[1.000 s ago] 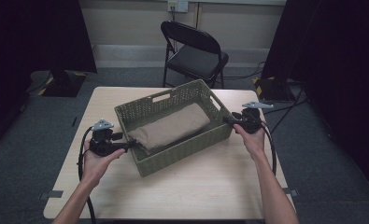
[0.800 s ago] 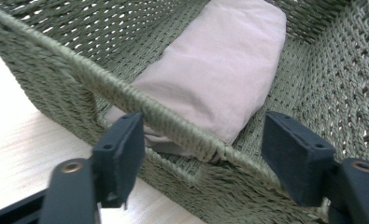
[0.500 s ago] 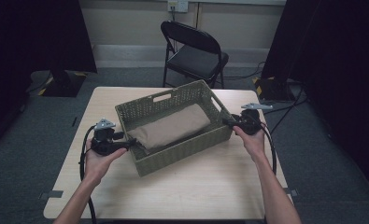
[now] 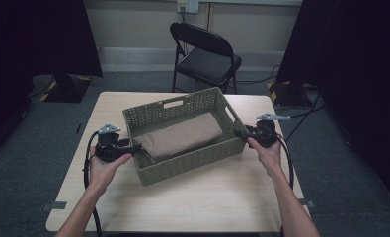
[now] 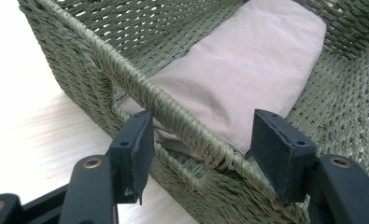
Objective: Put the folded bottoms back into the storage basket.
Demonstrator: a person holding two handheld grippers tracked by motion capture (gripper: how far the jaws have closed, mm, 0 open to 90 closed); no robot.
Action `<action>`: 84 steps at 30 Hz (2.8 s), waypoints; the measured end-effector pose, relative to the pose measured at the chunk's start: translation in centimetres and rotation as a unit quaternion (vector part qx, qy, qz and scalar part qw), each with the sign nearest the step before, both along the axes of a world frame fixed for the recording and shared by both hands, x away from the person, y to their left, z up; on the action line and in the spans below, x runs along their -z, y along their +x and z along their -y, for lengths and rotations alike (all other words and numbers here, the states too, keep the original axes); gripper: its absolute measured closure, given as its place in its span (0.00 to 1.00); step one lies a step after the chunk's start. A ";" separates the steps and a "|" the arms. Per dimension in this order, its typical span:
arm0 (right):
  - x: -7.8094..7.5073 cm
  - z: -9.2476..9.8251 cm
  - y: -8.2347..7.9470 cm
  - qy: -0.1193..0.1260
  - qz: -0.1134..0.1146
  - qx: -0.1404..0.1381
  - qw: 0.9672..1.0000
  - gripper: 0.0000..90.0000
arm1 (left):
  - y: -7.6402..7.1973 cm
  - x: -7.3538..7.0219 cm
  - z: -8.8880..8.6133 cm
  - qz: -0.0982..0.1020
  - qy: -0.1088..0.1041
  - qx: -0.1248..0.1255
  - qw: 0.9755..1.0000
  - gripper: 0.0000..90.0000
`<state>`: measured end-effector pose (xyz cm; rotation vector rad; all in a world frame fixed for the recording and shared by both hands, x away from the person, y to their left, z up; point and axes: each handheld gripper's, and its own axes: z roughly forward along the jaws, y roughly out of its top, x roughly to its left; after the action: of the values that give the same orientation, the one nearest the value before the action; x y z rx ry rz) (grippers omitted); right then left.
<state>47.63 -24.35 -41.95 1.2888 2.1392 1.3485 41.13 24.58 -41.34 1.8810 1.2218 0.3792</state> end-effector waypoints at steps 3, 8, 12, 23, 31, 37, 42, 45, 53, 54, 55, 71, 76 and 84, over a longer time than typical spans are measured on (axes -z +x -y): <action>0.0 0.0 -0.3 0.005 -0.002 -0.005 1.000 0.52 | 0.2 0.1 -0.3 0.003 -0.001 -0.001 1.000 0.46; -0.1 -0.1 -0.9 0.007 -0.008 -0.012 1.000 0.51 | 0.6 0.0 -0.6 0.002 0.004 -0.003 1.000 0.48; -0.5 -0.3 -1.5 -0.005 -0.018 -0.017 1.000 0.51 | 0.8 0.0 -0.9 0.002 0.007 -0.010 1.000 0.51; -1.5 -0.2 -1.3 -0.013 0.001 -0.001 1.000 0.45 | 1.6 0.2 -1.8 0.009 0.001 -0.016 1.000 0.57; -1.7 -1.3 1.5 -0.014 0.000 0.009 1.000 0.60 | 2.3 0.3 -2.6 0.017 -0.004 -0.033 0.999 0.63; -1.2 -2.8 2.4 -0.036 -0.005 0.016 0.999 0.79 | 2.9 0.2 -2.7 0.018 0.005 -0.034 0.999 0.64; -1.3 -2.9 1.8 -0.053 0.002 0.015 0.999 0.80 | 2.9 0.5 -3.2 0.008 -0.029 -0.037 0.999 0.65; -1.2 -2.9 1.2 -0.052 0.006 0.024 0.998 0.80 | 2.5 0.2 -3.2 0.010 -0.027 -0.041 0.999 0.53; -1.2 -2.4 -0.3 -0.040 0.001 0.022 0.999 0.79 | 2.0 0.2 -3.5 0.019 -0.029 -0.019 0.999 0.70; -1.2 -2.4 -0.5 -0.041 0.003 0.020 0.999 0.78 | 2.1 0.2 -3.4 0.022 -0.025 -0.020 0.999 0.71; -1.2 -2.4 -0.7 -0.042 0.003 0.019 0.999 0.78 | 2.1 0.2 -3.4 0.023 -0.023 -0.022 0.999 0.72; -1.3 -2.2 -2.6 -0.043 0.009 0.006 0.999 0.76 | 1.8 0.2 -3.5 0.023 -0.021 -0.024 0.999 0.75; -1.2 -2.2 -2.6 -0.041 0.009 0.005 0.999 0.76 | 1.5 0.2 -3.5 0.024 -0.020 -0.024 0.999 0.75; -1.1 -2.1 -2.6 -0.034 0.009 0.005 0.999 0.75 | 1.6 0.2 -3.6 0.029 -0.024 -0.022 0.999 0.74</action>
<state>45.03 -22.23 -40.81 1.2547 2.1442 1.2662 42.72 28.15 -41.57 1.7926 1.2255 0.4211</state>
